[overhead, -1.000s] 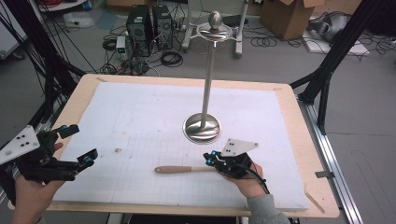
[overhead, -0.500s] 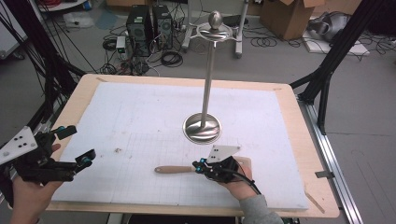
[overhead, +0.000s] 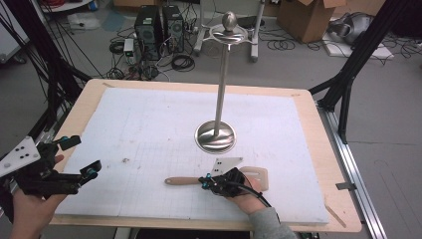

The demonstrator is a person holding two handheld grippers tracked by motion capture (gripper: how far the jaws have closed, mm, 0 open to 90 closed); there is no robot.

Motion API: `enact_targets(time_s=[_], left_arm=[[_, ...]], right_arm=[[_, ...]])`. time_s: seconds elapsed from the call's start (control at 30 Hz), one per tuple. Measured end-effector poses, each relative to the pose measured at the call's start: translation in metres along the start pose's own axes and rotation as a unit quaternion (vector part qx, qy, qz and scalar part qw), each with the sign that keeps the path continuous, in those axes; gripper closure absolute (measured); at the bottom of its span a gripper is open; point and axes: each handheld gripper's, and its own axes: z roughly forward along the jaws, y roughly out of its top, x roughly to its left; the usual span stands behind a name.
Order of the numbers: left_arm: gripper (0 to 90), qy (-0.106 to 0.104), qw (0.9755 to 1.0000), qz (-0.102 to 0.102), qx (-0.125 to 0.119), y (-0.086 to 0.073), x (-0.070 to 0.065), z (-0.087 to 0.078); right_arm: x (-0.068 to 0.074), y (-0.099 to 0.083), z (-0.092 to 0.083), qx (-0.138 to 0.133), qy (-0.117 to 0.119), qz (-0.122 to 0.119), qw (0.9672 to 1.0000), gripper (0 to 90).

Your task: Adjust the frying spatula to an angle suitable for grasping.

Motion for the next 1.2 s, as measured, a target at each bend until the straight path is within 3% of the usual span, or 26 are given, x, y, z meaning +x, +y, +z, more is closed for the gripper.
enact_targets(time_s=[0.23, 0.6, 0.83, 1.2], left_arm=[[1.8, 0.004, 1.0, -0.003, -0.001, -0.001, 0.0, -0.003], [1.8, 0.01, 0.9999, -0.004, 0.0, -0.003, 0.001, -0.008], [1.8, 0.013, 0.9999, -0.006, 0.002, -0.004, 0.001, -0.009], [1.8, 0.014, 0.9999, -0.006, 0.004, -0.005, 0.001, -0.008]], right_arm=[[0.002, 0.001, 0.01, 0.009, 0.009, -0.01, 0.9999, 90.0], [-0.001, 0.001, 0.022, 0.021, 0.013, -0.003, 0.9997, 90.0], [-0.004, 0.001, 0.023, 0.015, 0.016, 0.017, 0.9996, 90.0], [-0.007, 0.001, 0.024, 0.011, 0.013, 0.027, 0.9995, 90.0]])
